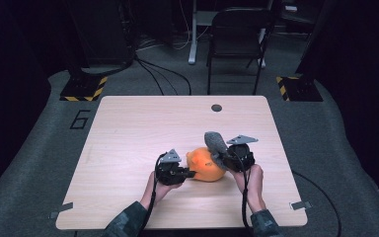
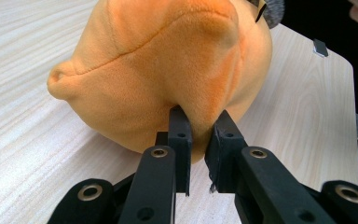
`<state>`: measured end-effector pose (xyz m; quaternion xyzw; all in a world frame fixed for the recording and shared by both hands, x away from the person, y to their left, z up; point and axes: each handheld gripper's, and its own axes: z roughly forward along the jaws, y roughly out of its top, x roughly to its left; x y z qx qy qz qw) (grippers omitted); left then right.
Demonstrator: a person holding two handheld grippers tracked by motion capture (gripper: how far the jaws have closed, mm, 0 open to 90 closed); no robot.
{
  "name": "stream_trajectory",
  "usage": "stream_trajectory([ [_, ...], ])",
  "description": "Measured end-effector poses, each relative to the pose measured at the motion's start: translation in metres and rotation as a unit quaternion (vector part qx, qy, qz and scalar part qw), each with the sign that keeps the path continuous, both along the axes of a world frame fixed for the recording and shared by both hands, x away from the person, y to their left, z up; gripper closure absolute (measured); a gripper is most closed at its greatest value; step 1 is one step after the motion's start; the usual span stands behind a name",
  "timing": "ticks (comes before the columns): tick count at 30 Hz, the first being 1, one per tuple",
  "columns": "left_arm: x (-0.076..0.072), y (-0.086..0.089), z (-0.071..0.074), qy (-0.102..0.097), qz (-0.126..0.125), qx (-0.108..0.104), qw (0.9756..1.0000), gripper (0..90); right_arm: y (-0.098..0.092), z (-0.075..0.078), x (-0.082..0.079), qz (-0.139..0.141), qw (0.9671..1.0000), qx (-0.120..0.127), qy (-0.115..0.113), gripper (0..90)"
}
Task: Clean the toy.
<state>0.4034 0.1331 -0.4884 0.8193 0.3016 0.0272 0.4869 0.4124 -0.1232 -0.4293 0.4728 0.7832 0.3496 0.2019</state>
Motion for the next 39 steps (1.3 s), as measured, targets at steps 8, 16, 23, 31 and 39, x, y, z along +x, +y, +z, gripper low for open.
stream_trajectory([
  [8, 0.0, 0.0, -0.001, 0.002, 0.001, 0.002, 1.0, 81.0, -0.022, -0.028, 0.017, -0.044, 0.9981, -0.021, 0.038, 73.0],
  [16, 0.002, 0.005, -0.002, 0.006, 0.004, 0.0, 1.0, 80.9, -0.041, -0.065, 0.036, -0.056, 0.9917, -0.029, 0.112, 72.9],
  [23, 0.002, 0.003, 0.0, -0.001, 0.002, 0.004, 1.0, 80.9, -0.031, -0.014, 0.016, -0.071, 0.995, -0.066, 0.026, 73.5],
  [31, 0.003, 0.002, 0.001, -0.011, 0.003, 0.009, 0.9999, 80.7, -0.003, 0.038, -0.017, 0.018, 0.9982, 0.043, -0.036, 73.5],
  [39, 0.005, 0.003, -0.002, -0.011, 0.007, 0.009, 0.9999, 77.8, 0.018, 0.002, -0.001, 0.024, 0.9996, -0.012, -0.006, 74.9],
])
